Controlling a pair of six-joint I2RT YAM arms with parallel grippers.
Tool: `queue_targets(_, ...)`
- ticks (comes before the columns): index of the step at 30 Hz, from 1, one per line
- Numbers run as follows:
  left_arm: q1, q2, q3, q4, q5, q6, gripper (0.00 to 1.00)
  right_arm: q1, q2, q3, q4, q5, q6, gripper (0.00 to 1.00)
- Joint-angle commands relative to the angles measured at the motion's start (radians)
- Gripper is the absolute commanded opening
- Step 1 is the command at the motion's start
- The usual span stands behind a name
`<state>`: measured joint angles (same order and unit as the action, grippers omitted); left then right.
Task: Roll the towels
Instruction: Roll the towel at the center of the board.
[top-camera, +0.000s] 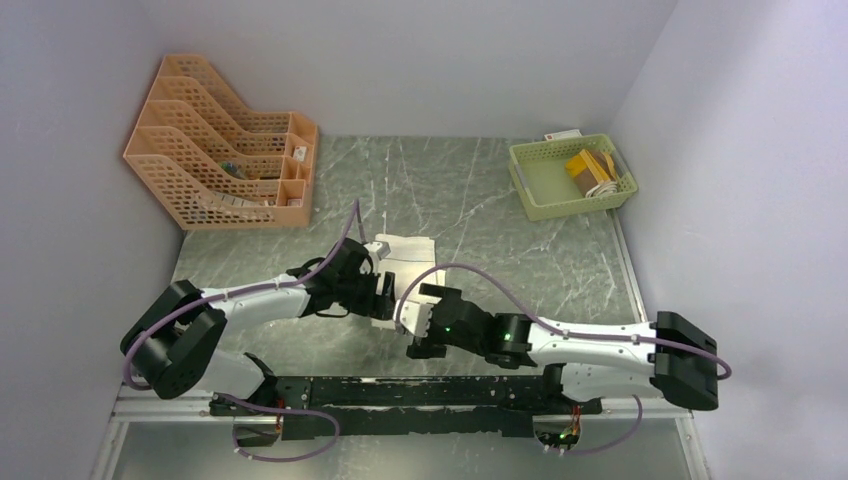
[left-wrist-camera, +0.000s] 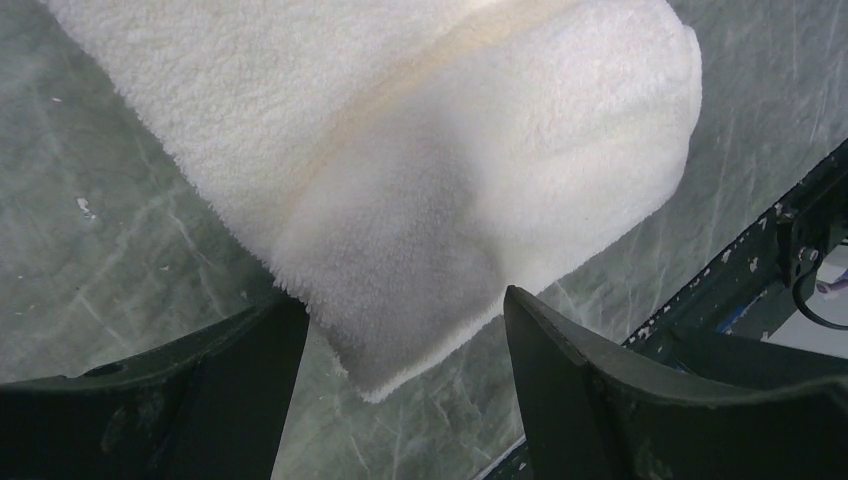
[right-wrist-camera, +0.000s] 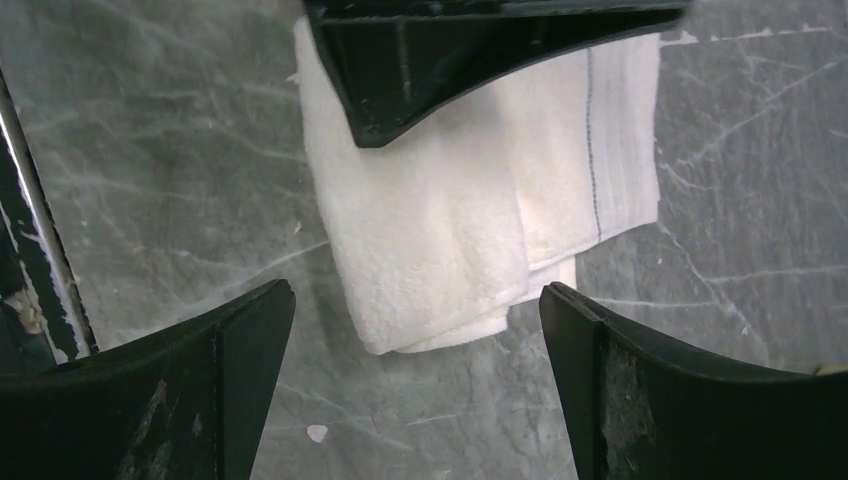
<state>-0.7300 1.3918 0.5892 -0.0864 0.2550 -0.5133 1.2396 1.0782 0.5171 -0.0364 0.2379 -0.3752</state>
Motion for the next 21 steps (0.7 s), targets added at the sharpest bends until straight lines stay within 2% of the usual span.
queue_targets(1, -0.002, 0.005, -0.023, -0.015, 0.064, -0.004, 0.83, 0.035, 0.061, 0.010, 0.025, 0.040, -0.079, 0.94)
queue_targets(10, 0.012, 0.016, -0.033, -0.013, 0.081, -0.006, 0.84, 0.043, 0.165, -0.061, 0.251, 0.102, -0.160, 0.93)
queue_targets(21, 0.043, 0.017, -0.039, -0.004, 0.097, -0.008, 0.84, 0.043, 0.338, -0.060, 0.327, 0.054, -0.206, 0.88)
